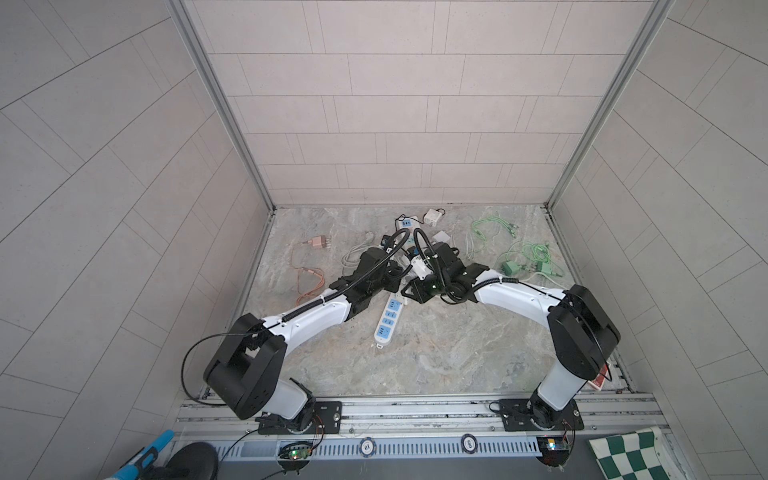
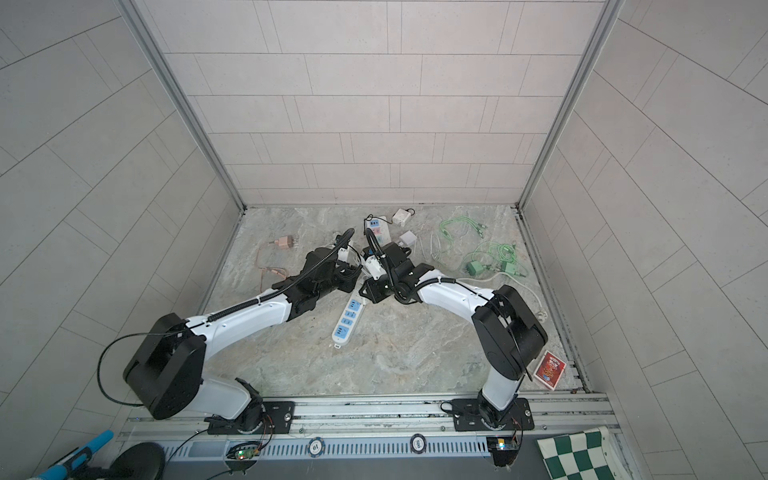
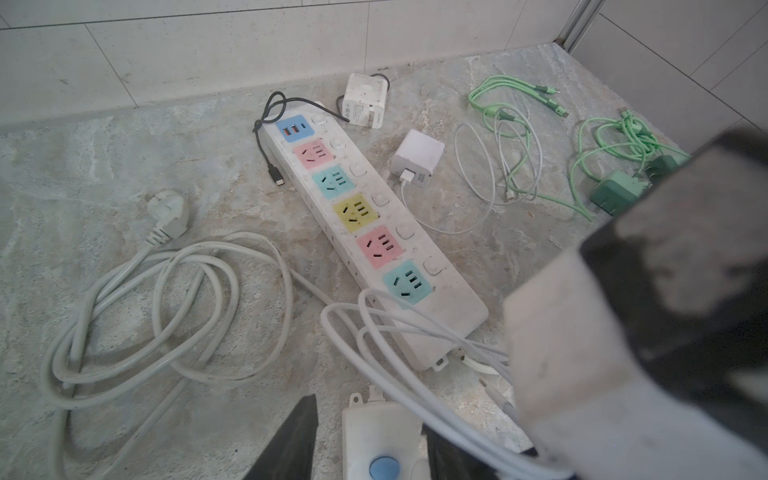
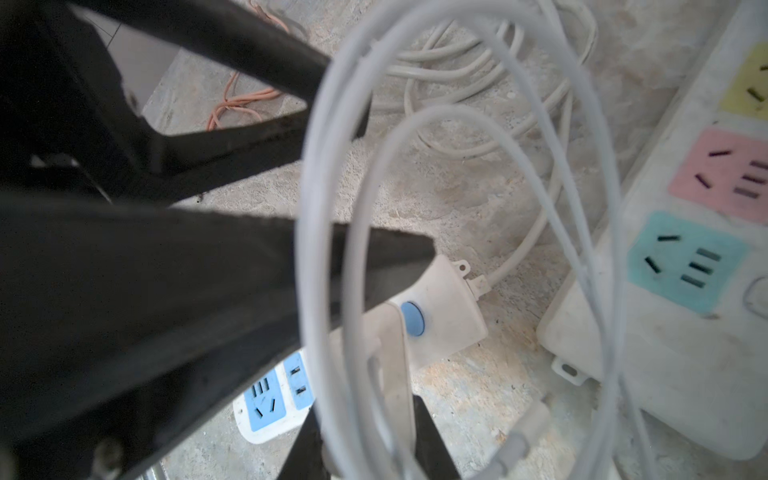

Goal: Insert the plug
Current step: 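Grasp blue-socket strip with left gripper while right gripper carries charger over it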

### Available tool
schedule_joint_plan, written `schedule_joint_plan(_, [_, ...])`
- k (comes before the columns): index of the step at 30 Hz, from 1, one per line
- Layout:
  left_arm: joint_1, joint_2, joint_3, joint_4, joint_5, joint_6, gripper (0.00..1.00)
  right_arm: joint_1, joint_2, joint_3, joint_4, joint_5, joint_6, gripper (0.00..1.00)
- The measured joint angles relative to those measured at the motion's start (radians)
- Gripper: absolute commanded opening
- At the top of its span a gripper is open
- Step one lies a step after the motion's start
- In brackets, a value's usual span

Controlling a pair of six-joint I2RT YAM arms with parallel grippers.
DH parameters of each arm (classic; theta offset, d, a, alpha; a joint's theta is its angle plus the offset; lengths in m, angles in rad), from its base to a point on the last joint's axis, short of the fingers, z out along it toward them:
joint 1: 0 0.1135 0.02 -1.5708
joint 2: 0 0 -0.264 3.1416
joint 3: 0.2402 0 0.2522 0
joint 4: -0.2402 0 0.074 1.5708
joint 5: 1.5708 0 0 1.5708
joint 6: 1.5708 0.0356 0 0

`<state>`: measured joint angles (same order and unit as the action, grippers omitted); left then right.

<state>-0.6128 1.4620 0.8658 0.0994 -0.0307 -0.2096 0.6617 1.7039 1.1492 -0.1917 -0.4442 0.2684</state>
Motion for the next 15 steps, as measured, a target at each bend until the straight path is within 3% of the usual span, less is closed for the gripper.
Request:
schedule_joint_plan(7, [0.011,-0.066,-0.015,-0.073,-0.109,-0.037,0.56,0.05,0.004,0.022,0.015,0.042,-0.02,0.05])
schedule_joint_plan(15, [0.013,-0.124,-0.124,-0.119,-0.154,-0.097,0.67,0.077,0.048,0.021,0.032,0.063,-0.021,0.05])
